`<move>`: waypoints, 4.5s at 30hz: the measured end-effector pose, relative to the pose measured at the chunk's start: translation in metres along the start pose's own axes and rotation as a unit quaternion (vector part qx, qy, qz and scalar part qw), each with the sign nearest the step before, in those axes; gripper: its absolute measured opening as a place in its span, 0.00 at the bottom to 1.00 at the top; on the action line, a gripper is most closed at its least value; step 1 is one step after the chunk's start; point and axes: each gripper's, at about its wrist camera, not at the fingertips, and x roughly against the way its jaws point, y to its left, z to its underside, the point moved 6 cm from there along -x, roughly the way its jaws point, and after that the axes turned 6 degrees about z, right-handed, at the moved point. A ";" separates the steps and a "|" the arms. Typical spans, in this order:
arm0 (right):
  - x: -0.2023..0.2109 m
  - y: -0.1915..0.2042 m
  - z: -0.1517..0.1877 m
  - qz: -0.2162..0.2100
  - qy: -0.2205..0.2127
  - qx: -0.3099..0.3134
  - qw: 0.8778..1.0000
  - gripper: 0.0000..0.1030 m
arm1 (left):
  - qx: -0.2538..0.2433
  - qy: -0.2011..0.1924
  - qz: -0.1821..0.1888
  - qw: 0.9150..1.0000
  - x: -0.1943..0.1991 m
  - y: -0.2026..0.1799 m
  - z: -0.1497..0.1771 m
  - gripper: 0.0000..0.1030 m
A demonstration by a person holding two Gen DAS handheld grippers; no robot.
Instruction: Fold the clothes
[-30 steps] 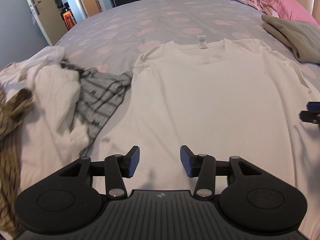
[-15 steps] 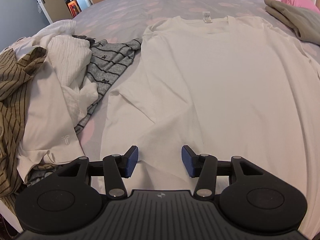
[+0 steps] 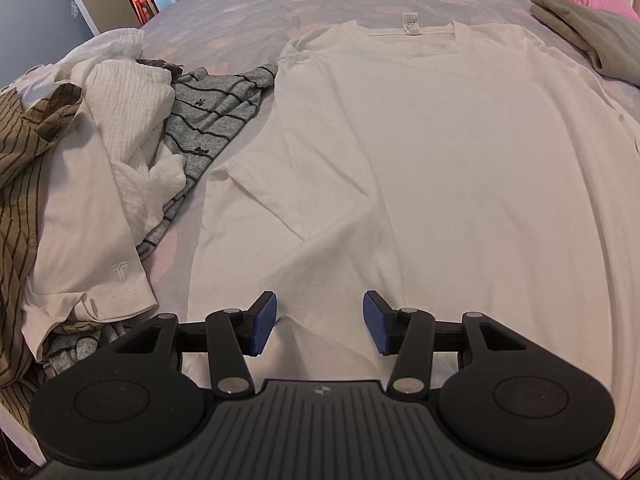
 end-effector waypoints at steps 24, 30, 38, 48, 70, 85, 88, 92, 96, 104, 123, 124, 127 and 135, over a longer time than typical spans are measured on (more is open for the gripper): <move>0.010 -0.175 -0.091 0.054 0.044 -0.069 0.995 0.06 | 0.031 0.000 0.004 1.000 -0.007 0.010 -0.019 0.45; -0.012 -0.221 -0.099 0.129 0.049 -0.083 0.987 0.00 | 0.039 -0.001 0.005 0.999 -0.011 0.012 -0.027 0.45; -0.034 -0.240 -0.084 0.074 0.077 -0.179 0.978 0.05 | 0.047 0.005 0.007 0.999 -0.018 0.014 -0.030 0.45; -0.013 -0.207 -0.088 0.035 0.071 -0.185 0.979 0.23 | 0.043 0.004 0.006 0.999 -0.016 0.010 -0.033 0.45; -0.057 -0.126 -0.048 -0.025 0.162 -0.166 0.972 0.27 | 0.029 -0.004 0.003 1.000 -0.010 0.003 -0.034 0.45; 0.043 -0.203 -0.070 0.018 0.118 -0.160 0.980 0.02 | 0.063 -0.001 0.017 0.998 -0.011 0.013 -0.041 0.45; 0.064 -0.235 -0.084 0.061 0.098 -0.156 0.981 0.02 | 0.065 -0.001 0.017 0.998 -0.011 0.013 -0.041 0.45; 0.075 -0.274 -0.103 0.106 0.086 -0.157 0.978 0.02 | 0.065 0.000 0.013 0.998 -0.011 0.014 -0.040 0.45; 0.065 -0.309 -0.118 0.155 0.090 -0.161 0.971 0.02 | 0.072 0.003 0.006 0.997 -0.012 0.020 -0.039 0.45; 0.017 -0.346 -0.127 0.200 0.095 -0.192 0.956 0.02 | 0.078 0.010 -0.008 0.997 -0.018 0.028 -0.039 0.45; 0.029 -0.283 -0.098 0.218 -0.002 -0.204 0.955 0.41 | 0.072 0.011 -0.004 0.997 -0.002 0.022 -0.034 0.45; 0.032 -0.272 -0.097 0.214 -0.014 -0.198 0.957 0.41 | 0.072 0.010 -0.003 0.997 0.001 0.022 -0.032 0.45; 0.037 -0.235 -0.090 0.189 -0.028 -0.169 0.967 0.42 | 0.070 0.008 0.002 0.998 0.008 0.021 -0.028 0.45; 0.038 -0.136 -0.062 0.096 -0.026 -0.123 0.987 0.42 | 0.064 -0.004 0.021 0.998 0.023 0.013 -0.010 0.45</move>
